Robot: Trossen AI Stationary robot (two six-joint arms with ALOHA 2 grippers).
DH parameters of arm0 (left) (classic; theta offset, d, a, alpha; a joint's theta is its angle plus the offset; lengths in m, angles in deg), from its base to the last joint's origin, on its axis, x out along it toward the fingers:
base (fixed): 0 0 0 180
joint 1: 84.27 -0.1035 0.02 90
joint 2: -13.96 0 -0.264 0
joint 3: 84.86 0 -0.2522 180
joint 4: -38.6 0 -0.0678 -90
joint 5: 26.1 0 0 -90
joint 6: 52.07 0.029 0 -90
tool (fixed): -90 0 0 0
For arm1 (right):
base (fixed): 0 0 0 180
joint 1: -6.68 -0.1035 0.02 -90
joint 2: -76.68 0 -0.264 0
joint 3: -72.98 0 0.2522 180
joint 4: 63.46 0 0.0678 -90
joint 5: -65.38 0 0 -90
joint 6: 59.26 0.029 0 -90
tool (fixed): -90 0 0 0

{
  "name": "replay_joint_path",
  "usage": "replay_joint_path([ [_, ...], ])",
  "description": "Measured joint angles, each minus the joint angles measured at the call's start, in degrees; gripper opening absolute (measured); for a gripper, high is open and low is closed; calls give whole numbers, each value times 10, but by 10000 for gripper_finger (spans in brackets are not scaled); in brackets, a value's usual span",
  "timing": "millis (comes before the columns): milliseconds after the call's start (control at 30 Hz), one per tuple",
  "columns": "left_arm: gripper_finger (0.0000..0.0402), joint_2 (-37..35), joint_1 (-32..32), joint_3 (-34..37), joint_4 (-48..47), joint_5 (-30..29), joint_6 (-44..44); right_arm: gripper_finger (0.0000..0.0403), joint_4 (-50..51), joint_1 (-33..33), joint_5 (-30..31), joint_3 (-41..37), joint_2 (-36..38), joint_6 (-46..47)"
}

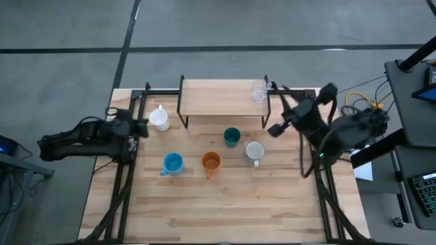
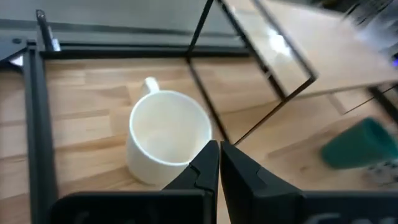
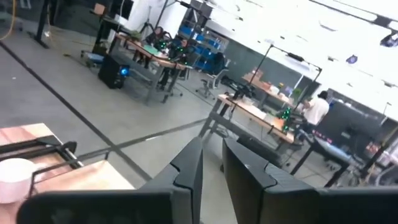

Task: Stack small to large cups/mugs on shelf
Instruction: Put the white mug on the shelf

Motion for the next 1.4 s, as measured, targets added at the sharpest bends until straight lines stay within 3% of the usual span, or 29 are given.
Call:
replay_joint_path([
  [300,0,168,-26,-58,-4,-51,-4,57,1,12,-4,73,0,-195],
  [467,0,204,-64,-135,10,-112,126,57,20,15,-21,111,6,-234],
  [600,0,239,-113,-180,99,-175,216,57,37,16,-34,111,22,-231],
  [667,0,253,-155,-195,158,-172,276,57,46,16,-36,103,32,-222],
  [733,0,264,-208,-211,194,-124,319,57,58,16,-36,95,39,-209],
  [800,0,282,-278,-231,200,-28,323,57,75,16,-36,89,44,-191],
  [1033,0,387,-519,-279,123,429,292,57,154,16,-32,86,51,-117],
  [1100,0,430,-551,-293,67,475,316,57,182,16,-32,85,52,-95],
  [1233,0,504,-571,-322,-26,474,382,56,231,16,-32,85,53,-51],
  [1333,0,548,-571,-336,-52,482,411,56,257,16,-32,85,54,-26],
  [1400,0,573,-571,-344,-57,526,422,56,269,16,-32,85,54,-17],
])
